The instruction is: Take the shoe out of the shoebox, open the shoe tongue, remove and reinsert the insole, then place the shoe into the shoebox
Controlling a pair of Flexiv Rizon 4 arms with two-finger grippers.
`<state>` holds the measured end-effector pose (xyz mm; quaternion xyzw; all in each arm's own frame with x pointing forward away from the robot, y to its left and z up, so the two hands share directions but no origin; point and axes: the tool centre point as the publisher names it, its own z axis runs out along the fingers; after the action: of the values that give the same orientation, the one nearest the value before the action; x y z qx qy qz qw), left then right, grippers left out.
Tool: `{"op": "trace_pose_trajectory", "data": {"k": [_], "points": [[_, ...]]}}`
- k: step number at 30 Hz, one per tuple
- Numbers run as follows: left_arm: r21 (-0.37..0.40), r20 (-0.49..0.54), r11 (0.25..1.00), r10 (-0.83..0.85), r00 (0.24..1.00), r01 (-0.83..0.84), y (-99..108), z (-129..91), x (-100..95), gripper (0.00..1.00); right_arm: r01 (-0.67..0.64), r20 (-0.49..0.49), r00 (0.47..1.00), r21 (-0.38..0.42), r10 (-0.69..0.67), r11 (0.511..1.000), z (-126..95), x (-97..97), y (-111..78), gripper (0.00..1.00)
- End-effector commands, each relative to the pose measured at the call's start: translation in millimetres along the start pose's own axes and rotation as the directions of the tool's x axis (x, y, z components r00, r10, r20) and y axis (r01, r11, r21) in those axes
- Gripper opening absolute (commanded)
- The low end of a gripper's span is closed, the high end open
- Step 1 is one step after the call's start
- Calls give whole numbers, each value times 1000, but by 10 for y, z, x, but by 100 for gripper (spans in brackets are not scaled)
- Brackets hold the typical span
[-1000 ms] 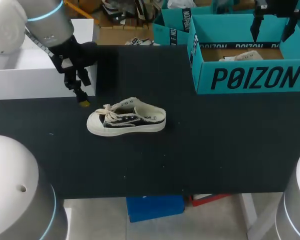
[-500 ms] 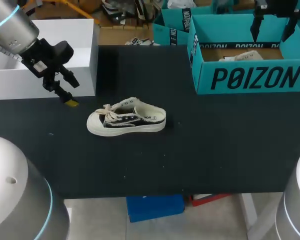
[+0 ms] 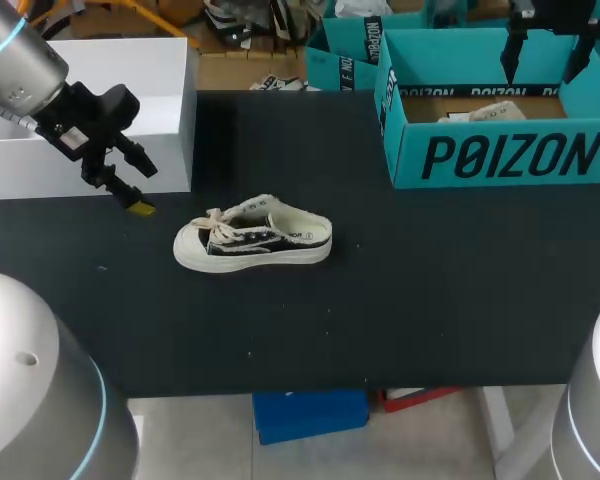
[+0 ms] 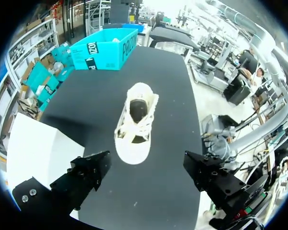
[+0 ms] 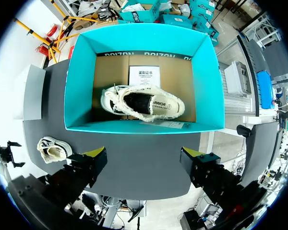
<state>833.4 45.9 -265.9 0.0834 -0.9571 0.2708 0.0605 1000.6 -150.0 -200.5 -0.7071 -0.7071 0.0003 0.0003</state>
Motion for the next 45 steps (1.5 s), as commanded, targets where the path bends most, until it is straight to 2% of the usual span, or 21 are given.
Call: {"op": "trace_pose_trajectory", "data": {"k": [1, 6, 13, 24, 31, 35, 37, 39, 40, 42, 44, 45], "points": [[-10, 14, 999, 48, 999, -47, -2, 7, -10, 100, 0, 0, 1000, 0, 0, 1000, -4, 0, 1, 100], [32, 33, 990, 137, 990, -138, -8, -36, -30, 100, 0, 0, 1000, 0, 0, 1000, -4, 0, 1, 100], [61, 7, 985, 162, 987, -162, 127, -96, -46, 100, 0, 0, 1000, 0, 0, 1000, -4, 0, 1, 100], [38, 31, 973, 225, 974, -226, 305, -101, 17, 100, 0, 0, 1000, 0, 0, 1000, -4, 0, 1, 100], [38, 31, 973, 225, 974, -226, 305, -101, 17, 100, 0, 0, 1000, 0, 0, 1000, -4, 0, 1, 100], [38, 31, 973, 225, 974, -226, 305, -101, 17, 100, 197, 40, 980, -71, -194, 978, -272, 135, 74, 100], [38, 31, 973, 225, 974, -226, 305, -101, 17, 100, 341, 64, 940, -125, -335, 932, -390, 281, 49, 100], [38, 31, 973, 225, 974, -226, 305, -101, 17, 100, 501, 101, 865, -179, -491, 847, -476, 456, -25, 100], [38, 31, 973, 225, 974, -226, 305, -101, 17, 100, 588, 126, 808, -194, -575, 785, -506, 564, -81, 100], [38, 31, 973, 225, 974, -226, 305, -101, 17, 100, 746, 168, 663, -230, -729, 625, -538, 790, -225, 100], [38, 31, 973, 225, 974, -226, 305, -101, 17, 100, 841, 175, 524, -258, -834, 475, -528, 978, -382, 100], [38, 31, 973, 225, 974, -226, 305, -101, 17, 100, 866, 175, 470, -279, -865, 415, -515, 1051, -450, 100]]}}
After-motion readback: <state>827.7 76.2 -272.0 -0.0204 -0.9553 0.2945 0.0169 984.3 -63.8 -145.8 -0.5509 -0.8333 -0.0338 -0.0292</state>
